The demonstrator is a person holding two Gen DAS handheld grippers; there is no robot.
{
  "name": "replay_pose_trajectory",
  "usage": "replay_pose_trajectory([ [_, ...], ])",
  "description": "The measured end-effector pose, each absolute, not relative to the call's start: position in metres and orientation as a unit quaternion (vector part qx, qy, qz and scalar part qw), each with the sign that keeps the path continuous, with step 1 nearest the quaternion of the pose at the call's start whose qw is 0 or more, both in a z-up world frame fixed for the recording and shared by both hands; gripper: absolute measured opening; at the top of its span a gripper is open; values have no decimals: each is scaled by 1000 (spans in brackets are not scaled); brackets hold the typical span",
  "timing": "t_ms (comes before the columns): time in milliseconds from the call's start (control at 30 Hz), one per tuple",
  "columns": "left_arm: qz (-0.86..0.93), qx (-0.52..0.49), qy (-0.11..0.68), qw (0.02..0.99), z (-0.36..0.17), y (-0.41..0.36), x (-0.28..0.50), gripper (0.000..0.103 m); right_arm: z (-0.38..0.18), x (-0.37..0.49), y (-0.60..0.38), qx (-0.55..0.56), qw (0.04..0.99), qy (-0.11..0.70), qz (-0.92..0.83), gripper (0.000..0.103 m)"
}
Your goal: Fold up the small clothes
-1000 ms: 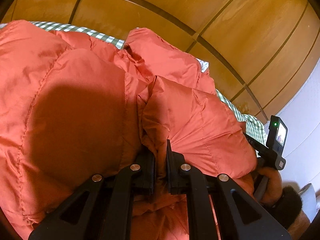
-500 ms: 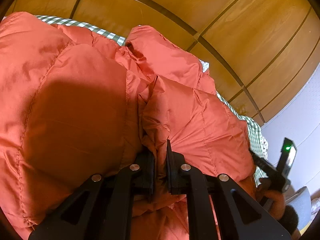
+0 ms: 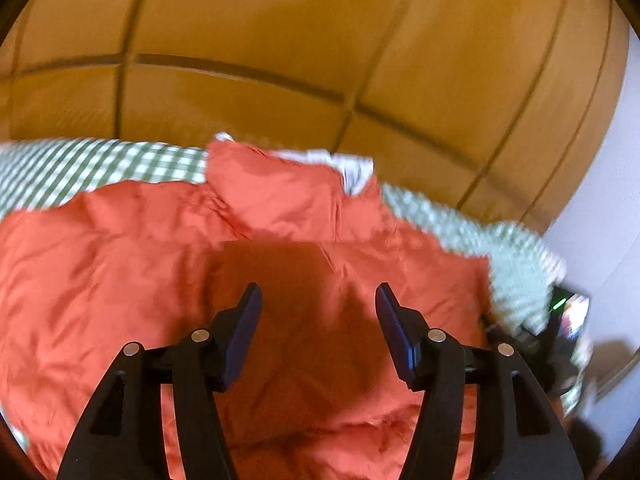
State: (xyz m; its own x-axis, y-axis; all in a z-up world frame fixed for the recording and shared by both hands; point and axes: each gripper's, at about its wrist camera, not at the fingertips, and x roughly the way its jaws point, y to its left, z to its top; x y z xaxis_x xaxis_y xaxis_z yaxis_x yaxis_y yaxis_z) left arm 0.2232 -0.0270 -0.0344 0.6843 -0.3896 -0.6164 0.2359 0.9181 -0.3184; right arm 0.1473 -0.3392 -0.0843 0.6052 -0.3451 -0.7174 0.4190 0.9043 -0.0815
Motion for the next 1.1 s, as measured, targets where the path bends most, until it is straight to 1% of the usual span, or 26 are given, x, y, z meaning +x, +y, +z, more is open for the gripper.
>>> replay_pose_trajectory([
  [100,-145,-26,386,911,-56,-50,249,57,-84,147,-339,46,895,389,-214,101],
  [200,-141,4,375,916,-80,-53,259,57,-84,148,-336,36,894,387,-221,101],
  [300,-140,16,365,920,-90,-56,260,57,-86,150,-334,30,893,387,-227,101],
  [467,-157,-7,377,913,-97,-47,273,57,-89,156,-334,30,891,393,-227,101],
  [567,-158,-8,375,913,-95,-47,267,58,-91,156,-335,36,890,396,-223,101],
  [600,-160,-9,374,914,-93,-45,264,59,-90,155,-336,38,890,396,-222,101],
  [633,-162,-10,373,913,-90,-44,259,65,-90,155,-338,42,891,396,-219,101],
  [667,-163,-9,373,913,-88,-44,254,72,-90,154,-339,48,891,395,-217,101],
  [700,-164,-7,373,913,-85,-43,247,77,-90,153,-340,52,892,395,-215,101],
  [733,-161,-2,373,914,-82,-40,238,86,-89,153,-341,55,892,394,-214,101],
  [767,-158,1,374,914,-80,-38,232,92,-89,152,-341,56,893,392,-214,101],
  [833,-156,-5,382,911,-77,-28,218,92,-88,151,-340,55,894,390,-215,101],
  [933,-154,-59,396,903,-75,1,196,92,-85,148,-340,56,895,387,-215,101],
  [1033,-146,-102,398,900,-71,33,169,92,-80,138,-346,81,894,394,-198,101],
  [1100,-140,-110,400,899,-69,49,153,92,-73,122,-351,108,897,392,-173,101],
])
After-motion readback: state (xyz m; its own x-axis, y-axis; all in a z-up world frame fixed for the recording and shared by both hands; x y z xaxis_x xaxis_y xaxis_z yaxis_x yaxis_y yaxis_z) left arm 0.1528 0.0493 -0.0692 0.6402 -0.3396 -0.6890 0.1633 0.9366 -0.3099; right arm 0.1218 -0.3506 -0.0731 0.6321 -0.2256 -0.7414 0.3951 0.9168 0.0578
